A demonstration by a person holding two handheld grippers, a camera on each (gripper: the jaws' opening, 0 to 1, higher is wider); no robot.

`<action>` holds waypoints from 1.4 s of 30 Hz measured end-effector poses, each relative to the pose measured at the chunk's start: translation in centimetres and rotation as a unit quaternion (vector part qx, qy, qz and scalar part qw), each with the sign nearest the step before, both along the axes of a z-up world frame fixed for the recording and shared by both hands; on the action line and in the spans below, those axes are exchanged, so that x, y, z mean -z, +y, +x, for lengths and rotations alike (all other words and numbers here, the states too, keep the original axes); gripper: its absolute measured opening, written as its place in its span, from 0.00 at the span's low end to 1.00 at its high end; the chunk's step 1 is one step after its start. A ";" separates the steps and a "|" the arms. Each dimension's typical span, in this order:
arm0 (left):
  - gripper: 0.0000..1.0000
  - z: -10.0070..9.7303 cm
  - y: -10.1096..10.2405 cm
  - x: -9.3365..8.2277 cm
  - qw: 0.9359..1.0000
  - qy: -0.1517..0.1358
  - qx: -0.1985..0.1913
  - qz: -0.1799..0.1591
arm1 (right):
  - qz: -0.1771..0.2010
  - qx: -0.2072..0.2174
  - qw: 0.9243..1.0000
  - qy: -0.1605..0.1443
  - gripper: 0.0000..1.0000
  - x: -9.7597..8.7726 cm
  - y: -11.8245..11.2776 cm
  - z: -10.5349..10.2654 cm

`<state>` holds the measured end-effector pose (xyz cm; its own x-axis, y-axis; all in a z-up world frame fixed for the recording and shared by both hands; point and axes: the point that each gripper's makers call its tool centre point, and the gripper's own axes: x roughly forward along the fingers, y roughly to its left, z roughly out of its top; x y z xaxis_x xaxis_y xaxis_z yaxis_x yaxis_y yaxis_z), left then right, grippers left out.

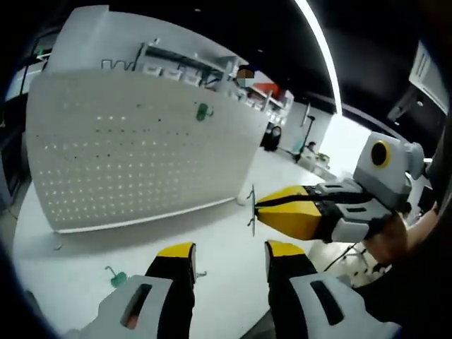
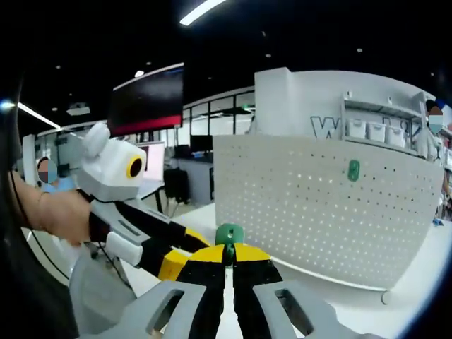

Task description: Insert the hook assembly into the mounting plate slot until the hook locks in place.

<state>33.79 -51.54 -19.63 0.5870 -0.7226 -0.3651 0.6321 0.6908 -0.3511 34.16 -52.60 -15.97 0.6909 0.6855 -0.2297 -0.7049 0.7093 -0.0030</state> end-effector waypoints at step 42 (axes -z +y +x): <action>0.01 -0.7 -0.2 0.0 0.999 -0.022 0.033 0.023 | 0.004 -0.022 0.999 0.029 0.01 1.0 1.5 -1.0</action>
<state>33.11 -51.78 -19.59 0.5549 -0.7432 -0.3738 0.6906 0.6621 -0.2911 33.18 -51.15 -16.92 0.6466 0.7163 -0.2625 -0.7336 0.6781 0.0434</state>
